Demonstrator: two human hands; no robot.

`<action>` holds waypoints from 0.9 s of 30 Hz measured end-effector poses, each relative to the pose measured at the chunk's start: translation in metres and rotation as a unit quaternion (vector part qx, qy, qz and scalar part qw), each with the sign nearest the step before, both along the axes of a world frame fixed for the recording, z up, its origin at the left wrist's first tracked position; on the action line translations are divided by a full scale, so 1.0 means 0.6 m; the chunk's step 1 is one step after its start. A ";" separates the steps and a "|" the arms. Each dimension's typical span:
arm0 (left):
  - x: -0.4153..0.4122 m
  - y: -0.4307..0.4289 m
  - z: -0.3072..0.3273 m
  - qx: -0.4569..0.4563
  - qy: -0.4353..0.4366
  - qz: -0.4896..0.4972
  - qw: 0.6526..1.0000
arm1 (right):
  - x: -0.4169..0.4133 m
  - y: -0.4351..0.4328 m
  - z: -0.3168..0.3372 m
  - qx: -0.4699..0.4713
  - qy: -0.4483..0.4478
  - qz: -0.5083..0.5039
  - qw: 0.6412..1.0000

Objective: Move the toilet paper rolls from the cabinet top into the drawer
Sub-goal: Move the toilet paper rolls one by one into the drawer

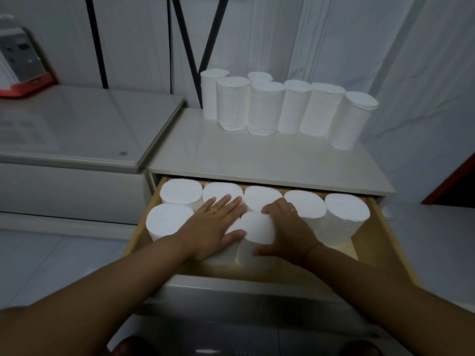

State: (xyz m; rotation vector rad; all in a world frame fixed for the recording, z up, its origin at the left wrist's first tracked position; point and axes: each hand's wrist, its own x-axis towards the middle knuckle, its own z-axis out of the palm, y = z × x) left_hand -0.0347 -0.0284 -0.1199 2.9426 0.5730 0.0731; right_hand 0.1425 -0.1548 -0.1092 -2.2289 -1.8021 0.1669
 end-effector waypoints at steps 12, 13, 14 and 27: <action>0.033 -0.020 0.002 0.003 0.002 -0.035 0.999 | 0.031 -0.013 0.019 -0.031 0.062 0.064 0.996; 0.037 -0.022 0.002 0.001 0.003 -0.035 0.999 | 0.031 -0.012 0.020 -0.034 0.063 0.068 0.995; 0.042 -0.023 0.002 -0.001 0.004 -0.035 0.999 | 0.034 -0.011 0.023 -0.041 0.063 0.075 0.994; 0.067 0.019 0.003 -0.017 -0.010 -0.010 1.000 | 0.174 0.154 0.154 0.150 0.028 -0.017 0.988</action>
